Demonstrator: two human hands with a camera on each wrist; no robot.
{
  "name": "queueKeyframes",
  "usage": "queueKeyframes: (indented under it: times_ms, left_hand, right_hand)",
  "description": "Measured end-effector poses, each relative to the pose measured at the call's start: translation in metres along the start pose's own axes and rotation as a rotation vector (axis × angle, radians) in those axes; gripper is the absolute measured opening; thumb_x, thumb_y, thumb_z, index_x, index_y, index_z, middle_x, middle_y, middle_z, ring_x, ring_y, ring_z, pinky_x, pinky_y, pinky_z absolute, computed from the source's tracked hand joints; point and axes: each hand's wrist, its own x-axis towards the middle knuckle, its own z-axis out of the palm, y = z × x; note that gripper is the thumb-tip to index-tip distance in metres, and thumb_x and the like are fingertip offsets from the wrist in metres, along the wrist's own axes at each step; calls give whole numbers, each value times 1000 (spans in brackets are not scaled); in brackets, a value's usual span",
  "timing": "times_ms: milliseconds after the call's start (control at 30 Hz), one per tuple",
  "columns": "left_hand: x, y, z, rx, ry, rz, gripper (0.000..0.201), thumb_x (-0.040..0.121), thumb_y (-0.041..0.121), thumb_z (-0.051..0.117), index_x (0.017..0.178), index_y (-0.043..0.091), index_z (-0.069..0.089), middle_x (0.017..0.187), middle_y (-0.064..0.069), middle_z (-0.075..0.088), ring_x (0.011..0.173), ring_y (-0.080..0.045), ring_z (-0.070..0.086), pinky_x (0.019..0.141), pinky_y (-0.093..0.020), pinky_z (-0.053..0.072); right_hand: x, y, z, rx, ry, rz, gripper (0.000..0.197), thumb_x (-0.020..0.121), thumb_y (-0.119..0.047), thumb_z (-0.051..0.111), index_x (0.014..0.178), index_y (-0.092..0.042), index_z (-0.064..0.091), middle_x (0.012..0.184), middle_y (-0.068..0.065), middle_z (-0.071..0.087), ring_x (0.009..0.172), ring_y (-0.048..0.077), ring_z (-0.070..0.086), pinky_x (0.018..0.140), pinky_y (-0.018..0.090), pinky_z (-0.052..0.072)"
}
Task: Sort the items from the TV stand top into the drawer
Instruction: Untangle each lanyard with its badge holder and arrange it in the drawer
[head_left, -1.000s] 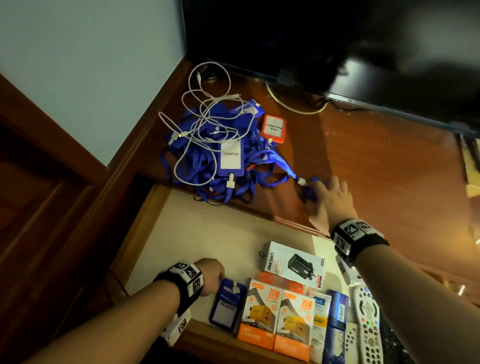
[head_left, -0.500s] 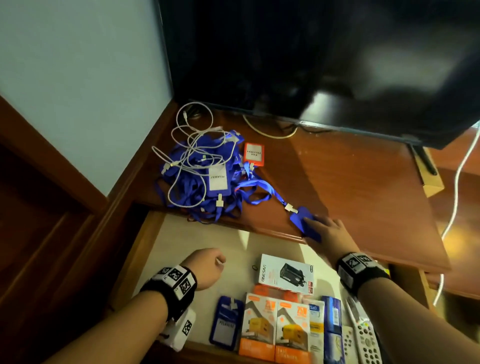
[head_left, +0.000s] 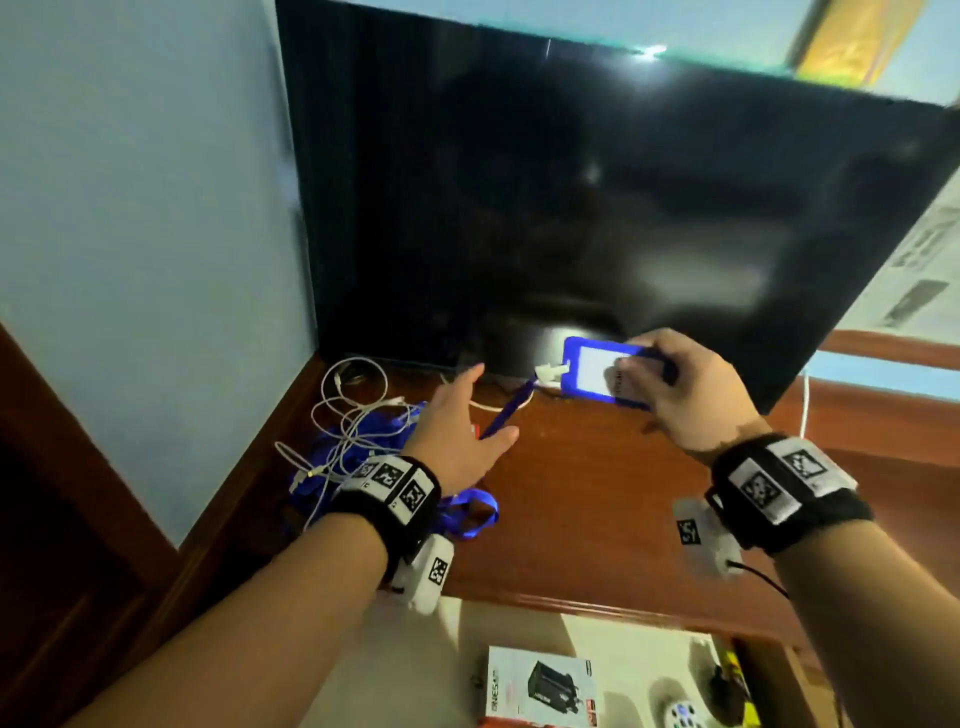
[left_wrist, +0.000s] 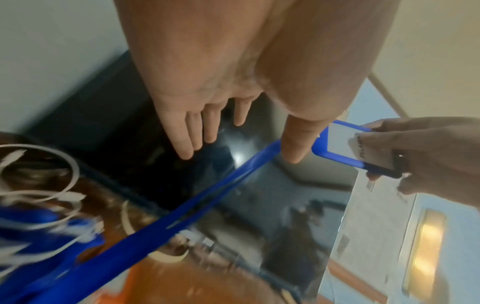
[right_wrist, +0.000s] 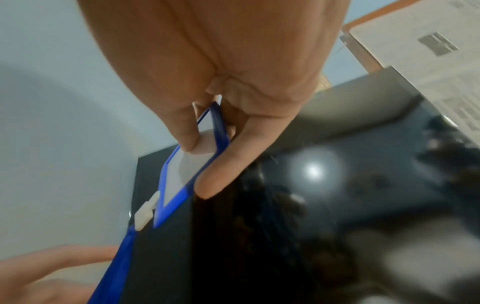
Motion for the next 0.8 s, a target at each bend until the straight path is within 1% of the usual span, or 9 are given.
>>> queueKeyframes:
  times_ms: [100, 200, 267, 333, 467, 567, 633, 733, 800]
  left_hand:
    - [28, 48, -17, -51, -49, 112, 85, 88, 48, 75, 159, 34, 29, 159, 2, 41, 141, -15, 43, 115, -31, 35]
    - [42, 75, -26, -206, -183, 132, 33, 98, 45, 63, 119, 21, 72, 107, -1, 76, 96, -11, 67, 93, -35, 54]
    - [45, 81, -35, -362, -173, 128, 35, 106, 34, 54, 102, 3, 72, 77, -4, 73, 71, -12, 68, 77, -35, 60]
    - [46, 81, -51, -343, -96, 174, 33, 107, 30, 53, 100, 3, 71, 64, 7, 66, 62, -11, 60, 72, -38, 59]
    - [42, 90, -88, -95, -27, 281, 21, 98, 47, 65, 97, 27, 72, 90, -1, 76, 81, -14, 70, 77, -38, 58]
    - [23, 125, -104, 61, -108, 442, 19, 97, 42, 67, 93, 25, 72, 89, 3, 75, 89, -14, 71, 89, -35, 55]
    - [8, 156, -110, 174, -139, 539, 19, 96, 43, 68, 90, 26, 73, 83, 8, 73, 81, -8, 69, 79, -24, 52]
    - [-3, 198, -113, 285, -133, 665, 22, 94, 46, 69, 86, 25, 75, 81, 11, 71, 81, -2, 65, 72, -15, 47]
    - [1, 218, -111, 363, -133, 719, 26, 94, 47, 70, 84, 23, 75, 79, 11, 70, 81, -3, 64, 71, -16, 45]
  right_hand:
    - [10, -32, -25, 13, 90, -119, 6, 98, -32, 68, 102, -31, 65, 93, -10, 72, 84, 17, 71, 71, 46, 62]
    - [16, -50, -45, 54, 208, -139, 11, 97, -41, 67, 104, -34, 62, 96, -8, 73, 87, 18, 74, 72, 49, 62]
    - [17, -55, -60, 36, 293, -122, 10, 98, -38, 66, 106, -35, 63, 95, -9, 71, 79, 23, 73, 67, 43, 61]
    - [15, -53, -76, 21, 364, -78, 12, 99, -30, 65, 111, -29, 64, 95, -8, 68, 71, 24, 72, 55, 29, 58]
    - [2, -36, -93, 16, 465, 42, 12, 99, -25, 65, 111, -25, 63, 97, 0, 66, 70, 14, 68, 42, 12, 49]
    - [-2, -24, -87, -10, 462, 91, 15, 97, -25, 69, 111, -20, 64, 92, 2, 66, 65, 6, 62, 44, 6, 43]
    - [-4, -20, -73, -34, 408, 85, 17, 95, -26, 71, 110, -20, 66, 90, -1, 67, 73, 5, 62, 52, 7, 41]
    - [-8, -21, -43, -27, 279, 53, 14, 91, -29, 76, 104, -27, 70, 81, -10, 68, 72, -2, 62, 62, 16, 50]
    - [-12, -24, -21, 83, 164, 14, 12, 91, -29, 77, 100, -28, 71, 74, -7, 70, 66, 8, 68, 65, 38, 61]
